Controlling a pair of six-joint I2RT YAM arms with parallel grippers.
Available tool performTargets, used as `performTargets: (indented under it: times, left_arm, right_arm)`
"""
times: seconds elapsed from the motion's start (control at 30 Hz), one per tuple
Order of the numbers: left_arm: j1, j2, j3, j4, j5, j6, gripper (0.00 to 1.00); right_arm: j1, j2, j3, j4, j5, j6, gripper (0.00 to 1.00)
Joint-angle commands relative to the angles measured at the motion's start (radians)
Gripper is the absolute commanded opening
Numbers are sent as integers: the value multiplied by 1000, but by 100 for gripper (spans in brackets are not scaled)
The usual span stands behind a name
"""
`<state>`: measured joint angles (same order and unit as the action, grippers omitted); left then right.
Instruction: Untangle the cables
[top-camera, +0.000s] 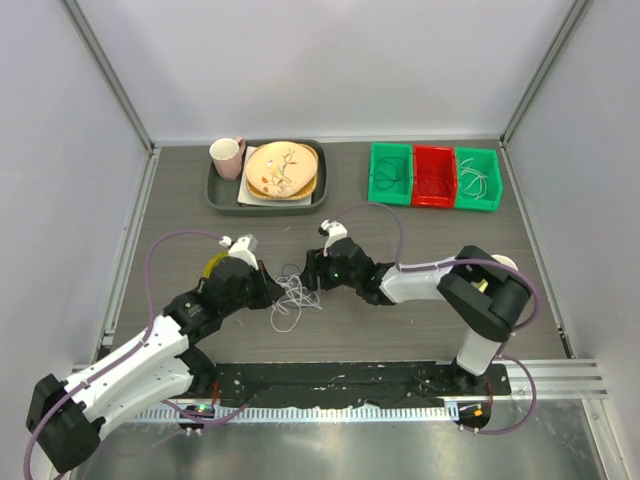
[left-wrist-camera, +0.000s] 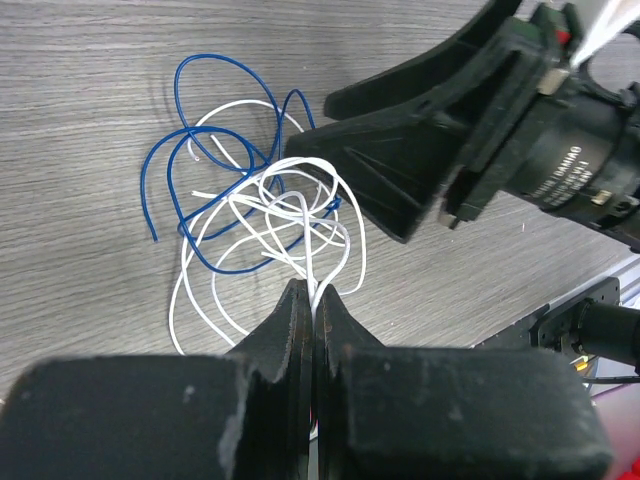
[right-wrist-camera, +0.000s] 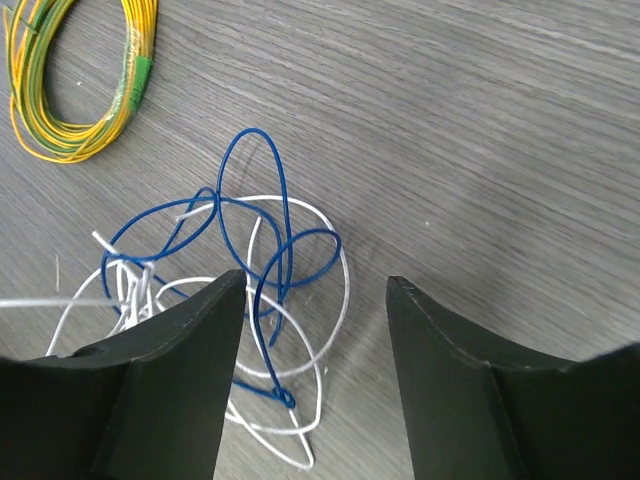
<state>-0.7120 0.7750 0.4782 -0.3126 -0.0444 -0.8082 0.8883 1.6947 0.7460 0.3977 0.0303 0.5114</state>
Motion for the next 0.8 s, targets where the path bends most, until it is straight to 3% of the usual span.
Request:
performTargets:
  times: [0.0, 0.07, 0.1, 0.17, 0.2, 0.3, 0.47, 0.6, 0.67, 0.77]
  left_arm:
    - [3, 4, -1, 24, -12, -5, 0]
    - [2, 10, 8, 9, -32, -2, 0]
    - [3, 12, 11, 0, -44, -3, 0]
    - [2, 10, 8, -6, -89, -20, 0]
    - [2, 10, 8, -13, -98, -25, 0]
    - [2, 4, 23, -60, -153, -42, 0]
    - [3, -25, 51, -196, -400, -190, 0]
    - [14, -17, 91, -420, -569, -310, 0]
    - [49, -2, 108, -480, -592, -333, 0]
    - [143, 33, 108, -477, -548, -307, 0]
  right_arm:
    - [20, 62, 88, 53, -18, 10, 59]
    - [27, 68, 92, 59, -12, 30, 52]
    - [29, 65, 86, 88, -15, 38, 41]
    - [31, 46, 66, 116, -12, 50, 28]
    - [31, 36, 61, 115, -1, 53, 14]
    - [32, -15, 24, 107, 57, 65, 1]
    - [31, -154, -81, 23, 331, 128, 1]
    - [28, -337, -189, -66, 566, 164, 1]
    - [21, -458, -232, -182, 739, 209, 1]
    - [11, -632, -307, -301, 870, 259, 1]
